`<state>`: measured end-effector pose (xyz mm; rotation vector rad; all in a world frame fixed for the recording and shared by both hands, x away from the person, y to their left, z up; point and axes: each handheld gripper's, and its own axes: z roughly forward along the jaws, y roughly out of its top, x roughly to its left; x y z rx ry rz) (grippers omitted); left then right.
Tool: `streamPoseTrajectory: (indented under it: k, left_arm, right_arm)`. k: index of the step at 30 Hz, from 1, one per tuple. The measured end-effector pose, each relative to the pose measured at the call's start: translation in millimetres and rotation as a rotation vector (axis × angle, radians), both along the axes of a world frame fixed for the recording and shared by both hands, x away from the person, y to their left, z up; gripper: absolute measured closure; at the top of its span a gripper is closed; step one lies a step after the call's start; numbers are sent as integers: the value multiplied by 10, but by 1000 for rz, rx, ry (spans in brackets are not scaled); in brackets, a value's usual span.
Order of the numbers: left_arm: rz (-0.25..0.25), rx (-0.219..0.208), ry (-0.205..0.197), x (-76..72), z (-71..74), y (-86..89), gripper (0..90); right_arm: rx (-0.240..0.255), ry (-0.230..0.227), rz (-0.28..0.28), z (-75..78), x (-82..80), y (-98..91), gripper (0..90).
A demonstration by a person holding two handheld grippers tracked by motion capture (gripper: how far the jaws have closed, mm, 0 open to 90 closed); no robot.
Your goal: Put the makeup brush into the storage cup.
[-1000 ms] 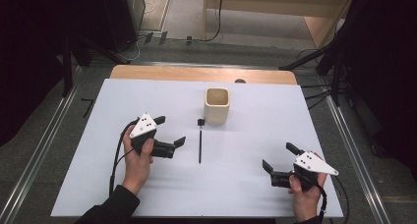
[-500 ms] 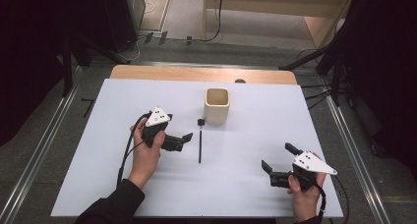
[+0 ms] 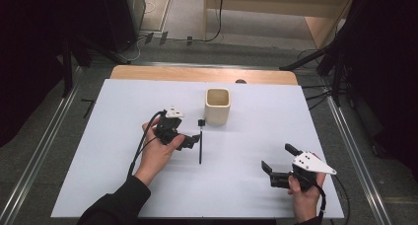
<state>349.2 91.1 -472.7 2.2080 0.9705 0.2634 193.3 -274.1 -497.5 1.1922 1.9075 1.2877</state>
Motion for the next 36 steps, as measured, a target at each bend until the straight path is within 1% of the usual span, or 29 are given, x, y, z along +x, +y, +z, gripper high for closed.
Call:
streamPoseTrajectory:
  k: [1,2,3,4,5,7,8,9,10,11,12,13,14,15,16,17,19,20,21,22,23,24,25,27,28,33,34,35,36]
  left_arm:
    - [12,32,-6,-4,-7,-32,60]
    - [18,40,1,-2,-15,-59,64]
    - [23,63,23,9,-30,-108,64]
    - [31,73,33,14,-42,-134,64]
    - [31,73,33,14,-42,-134,64]
    - [29,83,57,28,-69,-172,64]
    - [59,103,63,33,-88,-213,101]
    - [59,103,63,33,-88,-213,152]
    - [76,119,66,36,-97,-233,152]
    - [99,131,68,36,-102,-252,175]
    - [117,135,72,42,-104,-264,199]
    - [122,133,80,47,-103,-273,224]
    - [124,124,88,47,-101,-284,227]
    - [125,123,87,45,-98,-294,229]
    - [127,120,88,42,-95,-303,250]
    - [121,135,87,35,-95,-327,298]
    - [120,142,88,30,-99,-347,313]
    - [114,149,98,27,-99,-364,330]
    - [114,154,107,22,-96,-387,369]
    - [115,157,113,20,-87,-404,369]
    - [116,164,136,29,-70,-434,430]
    - [116,164,136,29,-70,-434,453]
    - [119,179,142,34,-65,-451,453]
    - [125,194,161,49,-63,-485,511]
    - [126,203,164,54,-65,-496,540]
    - [141,214,169,73,-76,-548,613]
    - [148,214,172,72,-83,-562,619]
    - [147,225,176,74,-92,-571,626]
    - [155,228,173,71,-101,-580,626]
  right_arm:
    - [-1,0,-1,-3,1,1,0]
    - [-3,3,0,-4,1,1,0]
    - [-3,5,-1,-6,3,1,0]
    - [-3,5,-1,-7,4,2,0]
    - [-4,5,-1,-9,7,2,0]
    - [-5,7,-2,-10,8,3,0]
    - [-6,8,0,-13,10,5,0]
    - [-6,8,0,-13,10,5,0]
    - [-7,9,0,-15,10,6,0]
    - [-9,10,-1,-16,10,6,0]
    - [-10,9,-1,-18,12,6,0]
    - [-10,9,0,-20,15,5,0]
    - [-11,11,-2,-22,16,6,0]
    - [-12,11,-1,-24,18,5,0]
    - [-10,13,-2,-26,19,6,0]
    - [-10,16,-4,-29,19,8,0]
    - [-10,16,-4,-29,20,8,0]
    - [-10,17,-4,-30,21,9,0]
    - [-11,18,-4,-31,22,9,0]
    - [-11,18,-4,-31,22,9,0]
    - [-10,18,-4,-32,22,10,0]
    - [-10,18,-4,-32,22,10,0]
    - [-11,19,-4,-32,23,10,0]
    - [-12,19,-3,-33,23,8,0]
    - [-11,20,-4,-34,24,8,0]
    - [-11,21,-5,-39,28,1,0]
    - [-12,20,-4,-40,29,0,0]
    - [-11,21,-4,-40,30,2,0]
    - [-11,21,-4,-40,30,2,0]
